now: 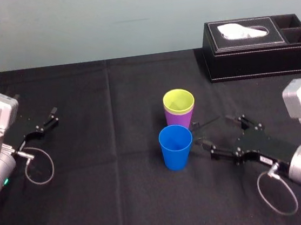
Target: Stack the three plastic cups sequentially using one hand.
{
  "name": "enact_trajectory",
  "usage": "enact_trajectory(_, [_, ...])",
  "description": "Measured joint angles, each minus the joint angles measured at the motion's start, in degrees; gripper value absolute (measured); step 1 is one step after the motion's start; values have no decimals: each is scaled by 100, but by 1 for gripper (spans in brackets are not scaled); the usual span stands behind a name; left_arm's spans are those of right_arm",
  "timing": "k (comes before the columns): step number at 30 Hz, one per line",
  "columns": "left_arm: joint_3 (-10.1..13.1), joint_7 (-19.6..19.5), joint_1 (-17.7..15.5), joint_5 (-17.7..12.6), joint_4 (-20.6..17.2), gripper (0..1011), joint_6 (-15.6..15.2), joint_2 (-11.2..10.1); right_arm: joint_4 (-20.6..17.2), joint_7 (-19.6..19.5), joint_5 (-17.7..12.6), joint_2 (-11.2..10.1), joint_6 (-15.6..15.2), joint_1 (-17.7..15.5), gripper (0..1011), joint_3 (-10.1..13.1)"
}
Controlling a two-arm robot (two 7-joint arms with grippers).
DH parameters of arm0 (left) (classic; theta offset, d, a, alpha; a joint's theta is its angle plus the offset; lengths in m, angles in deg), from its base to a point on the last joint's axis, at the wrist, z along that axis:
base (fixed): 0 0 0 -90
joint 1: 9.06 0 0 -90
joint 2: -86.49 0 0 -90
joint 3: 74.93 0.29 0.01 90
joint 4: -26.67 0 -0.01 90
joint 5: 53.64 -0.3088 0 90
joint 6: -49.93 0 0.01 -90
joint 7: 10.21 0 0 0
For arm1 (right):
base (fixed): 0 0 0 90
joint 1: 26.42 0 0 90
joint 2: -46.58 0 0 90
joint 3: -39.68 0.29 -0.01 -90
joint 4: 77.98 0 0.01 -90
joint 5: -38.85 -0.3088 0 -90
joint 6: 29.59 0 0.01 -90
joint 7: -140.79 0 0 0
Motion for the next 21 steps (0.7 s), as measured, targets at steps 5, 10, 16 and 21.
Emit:
enact_trajectory(5, [0, 0, 0, 0, 0, 1011, 0, 0, -33, 46, 14, -69, 63, -149, 1003, -49])
enact_trajectory(10, [0, 0, 0, 0, 0, 1011, 0, 0, -48, 69, 113, -91, 76, -179, 1003, -144])
enact_trajectory(16, [0, 0, 0, 0, 0, 1011, 0, 0, 19, 71, 266, -23, 84, -99, 1003, -300])
enact_trajectory(21, [0, 0, 0, 0, 0, 1011, 0, 0, 139, 69, 365, 81, 81, 2, 1003, -405])
